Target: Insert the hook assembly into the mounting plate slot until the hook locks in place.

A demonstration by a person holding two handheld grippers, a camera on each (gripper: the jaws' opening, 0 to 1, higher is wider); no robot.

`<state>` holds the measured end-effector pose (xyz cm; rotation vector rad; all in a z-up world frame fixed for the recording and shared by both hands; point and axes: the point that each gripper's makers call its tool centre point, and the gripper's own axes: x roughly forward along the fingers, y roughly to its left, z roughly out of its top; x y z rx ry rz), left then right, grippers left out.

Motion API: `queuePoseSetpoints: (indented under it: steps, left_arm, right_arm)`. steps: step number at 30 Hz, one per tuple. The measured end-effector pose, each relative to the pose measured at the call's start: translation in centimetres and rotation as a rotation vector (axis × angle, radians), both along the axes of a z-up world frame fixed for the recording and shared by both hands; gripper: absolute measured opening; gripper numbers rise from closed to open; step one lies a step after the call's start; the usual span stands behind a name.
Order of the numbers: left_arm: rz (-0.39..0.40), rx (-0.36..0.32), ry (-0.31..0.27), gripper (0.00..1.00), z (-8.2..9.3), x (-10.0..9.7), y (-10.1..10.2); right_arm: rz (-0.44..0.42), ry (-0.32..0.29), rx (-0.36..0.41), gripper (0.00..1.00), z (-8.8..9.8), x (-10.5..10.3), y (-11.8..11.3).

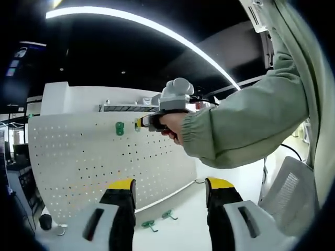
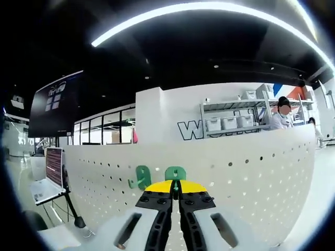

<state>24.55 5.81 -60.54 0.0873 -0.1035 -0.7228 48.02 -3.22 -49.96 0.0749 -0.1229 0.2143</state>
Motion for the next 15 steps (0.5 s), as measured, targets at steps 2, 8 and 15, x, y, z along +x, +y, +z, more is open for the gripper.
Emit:
queuePoseSetpoints:
  steps: [2, 8, 15]
  left_arm:
    - [0.002, 0.0, -0.002, 0.55, 0.0, 0.0, 0.1]
    - [0.005, -0.001, 0.002, 0.55, 0.0, 0.1, 0.2]
    - [0.007, -0.005, 0.003, 0.55, 0.0, 0.1, 0.3]
  right_arm:
    - [-0.006, 0.002, -0.006, 0.01, -0.1, 0.2, 0.0]
    - [-0.018, 0.013, -0.016, 0.01, -0.6, 0.8, 0.2]
    - [-0.029, -0.006, -0.02, 0.01, 0.0, 1.3, 0.8]
